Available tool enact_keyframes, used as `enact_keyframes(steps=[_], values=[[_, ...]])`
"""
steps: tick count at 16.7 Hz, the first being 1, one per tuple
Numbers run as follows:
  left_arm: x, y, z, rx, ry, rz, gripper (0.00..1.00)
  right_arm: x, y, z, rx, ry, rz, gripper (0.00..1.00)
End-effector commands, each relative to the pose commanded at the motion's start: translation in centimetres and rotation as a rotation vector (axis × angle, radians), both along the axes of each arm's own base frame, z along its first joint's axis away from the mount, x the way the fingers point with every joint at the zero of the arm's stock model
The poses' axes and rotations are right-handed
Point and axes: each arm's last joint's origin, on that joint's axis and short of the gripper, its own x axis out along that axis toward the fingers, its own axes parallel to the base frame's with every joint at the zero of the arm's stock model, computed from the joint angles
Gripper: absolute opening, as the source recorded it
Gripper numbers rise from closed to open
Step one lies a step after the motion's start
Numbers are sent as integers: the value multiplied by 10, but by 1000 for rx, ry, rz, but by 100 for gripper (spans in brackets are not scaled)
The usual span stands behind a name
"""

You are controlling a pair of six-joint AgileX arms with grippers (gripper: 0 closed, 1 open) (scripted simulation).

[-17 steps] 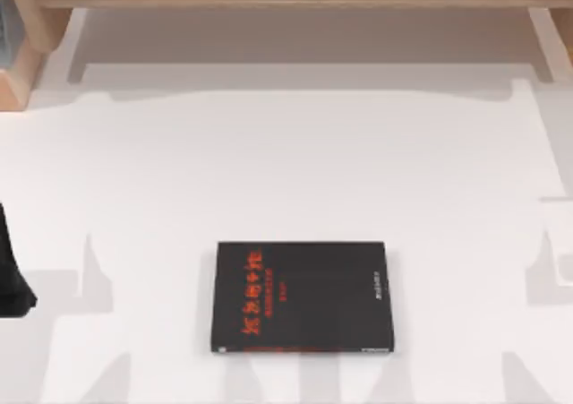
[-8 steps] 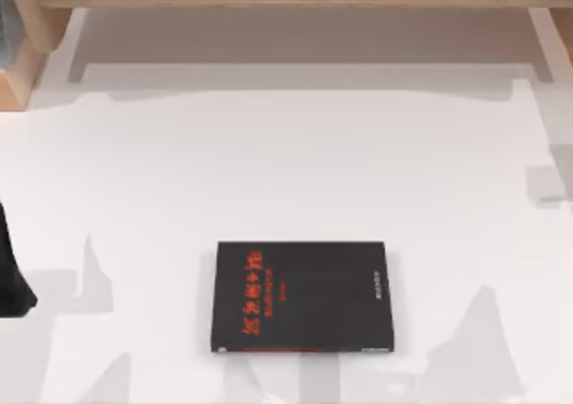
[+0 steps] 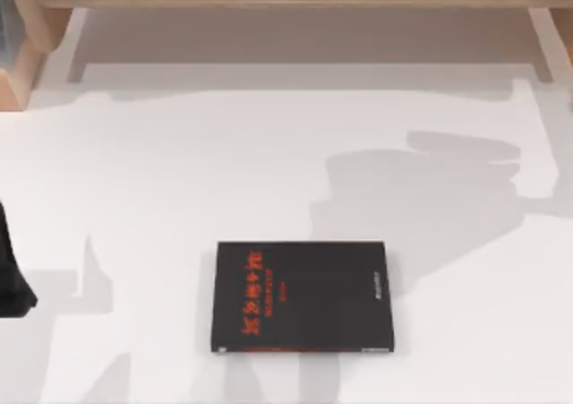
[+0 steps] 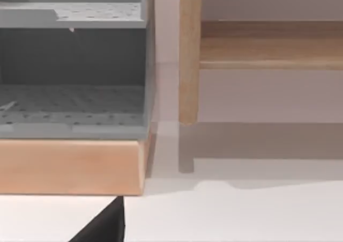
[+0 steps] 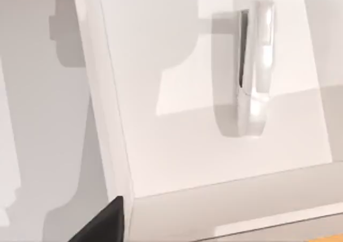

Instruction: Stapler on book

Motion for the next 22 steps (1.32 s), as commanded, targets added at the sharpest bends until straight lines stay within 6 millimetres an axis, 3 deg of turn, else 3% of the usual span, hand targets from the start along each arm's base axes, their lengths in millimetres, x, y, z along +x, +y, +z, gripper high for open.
enact_keyframes(steps=[4,9,13,22], values=[[0,0,0,0,0,0,100,56,-43,-56,66,190,-31,100],[0,0,0,0,0,0,100,89,-63,-106,116,293,-31,100],[0,0,0,0,0,0,100,97,-61,-114,123,298,-23,100],[0,0,0,0,0,0,100,90,-67,-114,121,287,-19,100]])
